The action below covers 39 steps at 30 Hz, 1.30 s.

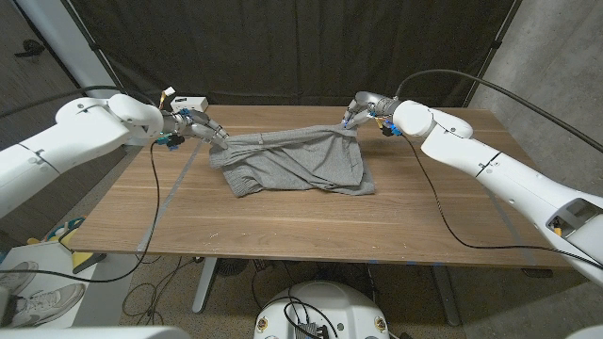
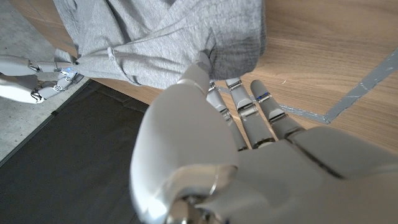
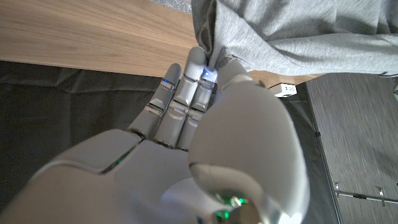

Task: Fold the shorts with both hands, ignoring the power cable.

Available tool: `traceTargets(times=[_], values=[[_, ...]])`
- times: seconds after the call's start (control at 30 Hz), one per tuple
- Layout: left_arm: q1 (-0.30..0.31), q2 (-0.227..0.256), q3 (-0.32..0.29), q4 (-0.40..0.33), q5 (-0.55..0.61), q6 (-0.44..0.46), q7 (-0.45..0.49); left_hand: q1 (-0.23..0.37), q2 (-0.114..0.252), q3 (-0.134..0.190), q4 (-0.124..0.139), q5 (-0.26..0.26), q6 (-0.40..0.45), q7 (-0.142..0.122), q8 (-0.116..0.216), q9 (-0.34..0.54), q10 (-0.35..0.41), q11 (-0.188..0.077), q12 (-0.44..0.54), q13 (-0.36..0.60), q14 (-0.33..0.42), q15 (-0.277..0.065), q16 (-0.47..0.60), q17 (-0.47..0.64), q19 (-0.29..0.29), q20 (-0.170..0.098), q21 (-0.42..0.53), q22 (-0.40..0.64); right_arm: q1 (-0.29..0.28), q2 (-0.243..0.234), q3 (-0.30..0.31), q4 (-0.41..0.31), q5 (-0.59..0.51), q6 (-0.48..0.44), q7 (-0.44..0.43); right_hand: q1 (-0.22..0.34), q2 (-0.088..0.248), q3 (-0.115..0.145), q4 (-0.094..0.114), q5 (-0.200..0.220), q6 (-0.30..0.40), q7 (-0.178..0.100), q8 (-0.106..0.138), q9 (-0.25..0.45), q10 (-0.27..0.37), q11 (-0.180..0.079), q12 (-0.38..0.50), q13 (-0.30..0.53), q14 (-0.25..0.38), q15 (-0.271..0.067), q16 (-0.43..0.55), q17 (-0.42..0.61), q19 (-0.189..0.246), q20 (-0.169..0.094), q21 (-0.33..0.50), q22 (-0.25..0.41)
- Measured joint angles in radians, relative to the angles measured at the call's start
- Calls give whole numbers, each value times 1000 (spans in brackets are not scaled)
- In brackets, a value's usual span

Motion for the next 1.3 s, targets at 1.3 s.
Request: traceTargets(times=[1.3], values=[[-53, -119, 50, 64, -1, 153, 129, -391, 25, 230, 243, 20, -831, 80, -343, -101, -853, 242, -259, 21, -654, 211, -139, -353, -341, 141, -4, -39, 145, 81, -124, 178, -17, -82, 151, -375, 37, 76, 196, -73, -902, -104, -51, -51, -876, 27, -330, -142, -662, 112, -506, -599, -295, 70, 26, -63]])
